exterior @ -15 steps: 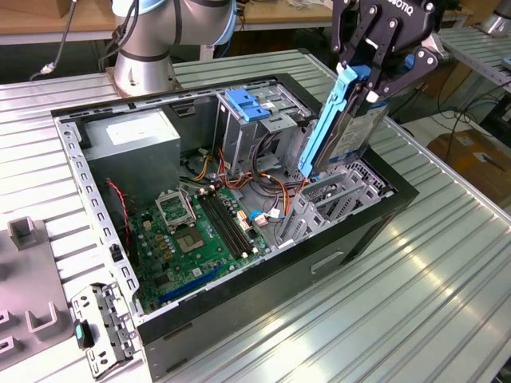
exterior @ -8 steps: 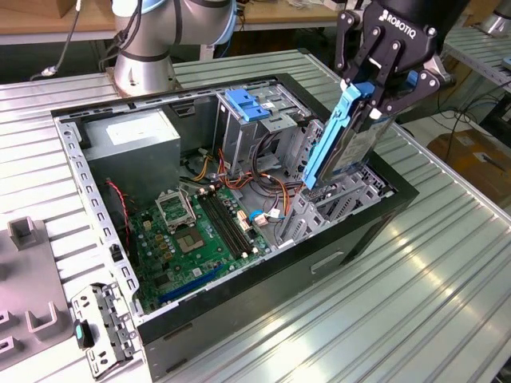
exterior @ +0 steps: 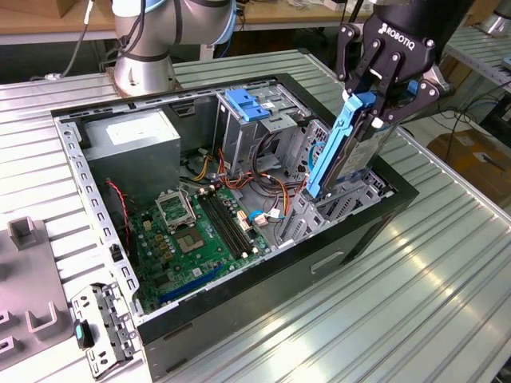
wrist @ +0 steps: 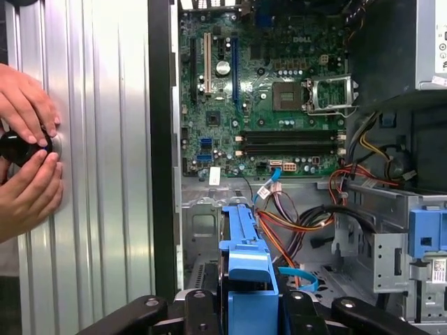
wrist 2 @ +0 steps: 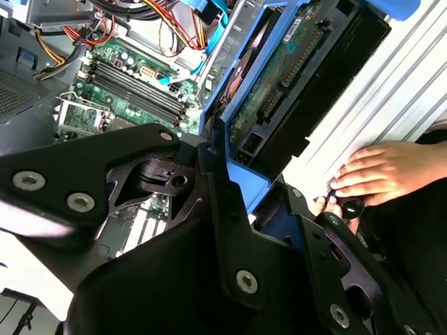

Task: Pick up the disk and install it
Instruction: 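Insert the disk into the insertion slot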

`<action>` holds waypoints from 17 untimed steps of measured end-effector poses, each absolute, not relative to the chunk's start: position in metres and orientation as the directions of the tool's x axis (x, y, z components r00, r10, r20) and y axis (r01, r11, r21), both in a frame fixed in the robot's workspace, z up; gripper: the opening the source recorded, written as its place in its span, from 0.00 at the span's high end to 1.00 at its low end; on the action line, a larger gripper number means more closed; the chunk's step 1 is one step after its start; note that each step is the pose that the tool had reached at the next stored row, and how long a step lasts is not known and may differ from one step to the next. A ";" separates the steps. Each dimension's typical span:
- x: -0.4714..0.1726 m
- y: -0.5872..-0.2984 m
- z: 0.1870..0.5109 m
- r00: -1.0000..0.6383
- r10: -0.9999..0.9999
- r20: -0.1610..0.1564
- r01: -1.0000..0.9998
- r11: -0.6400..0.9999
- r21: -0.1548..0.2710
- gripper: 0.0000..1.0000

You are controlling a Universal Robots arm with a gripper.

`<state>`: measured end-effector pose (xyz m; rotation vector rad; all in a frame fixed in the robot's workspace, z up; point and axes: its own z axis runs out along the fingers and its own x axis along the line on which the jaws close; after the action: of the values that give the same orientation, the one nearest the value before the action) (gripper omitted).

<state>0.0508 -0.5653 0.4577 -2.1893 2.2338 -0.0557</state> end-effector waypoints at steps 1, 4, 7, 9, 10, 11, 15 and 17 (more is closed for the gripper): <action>0.051 -0.565 0.457 -0.020 -1.000 0.016 -0.999 0.020 -0.034 0.64; 0.052 -0.565 0.452 -0.020 -1.000 0.018 -0.999 0.020 -0.033 0.64; 0.054 -0.558 0.444 -0.020 -1.000 0.024 -1.000 0.020 -0.024 0.64; 0.055 -0.558 0.441 -0.020 -1.000 0.024 -1.000 0.019 -0.022 0.64; 0.055 -0.558 0.440 -0.020 -1.000 0.024 -1.000 0.020 -0.022 0.64; 0.055 -0.558 0.439 -0.020 -1.000 0.024 -1.000 0.019 -0.021 0.64; 0.055 -0.558 0.438 -0.020 -0.999 0.025 -1.000 0.020 -0.020 0.64; 0.055 -0.558 0.438 -0.020 -0.999 0.025 -1.000 0.020 -0.020 0.64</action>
<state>0.0554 -0.5576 0.4377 -2.2016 2.2455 -0.0496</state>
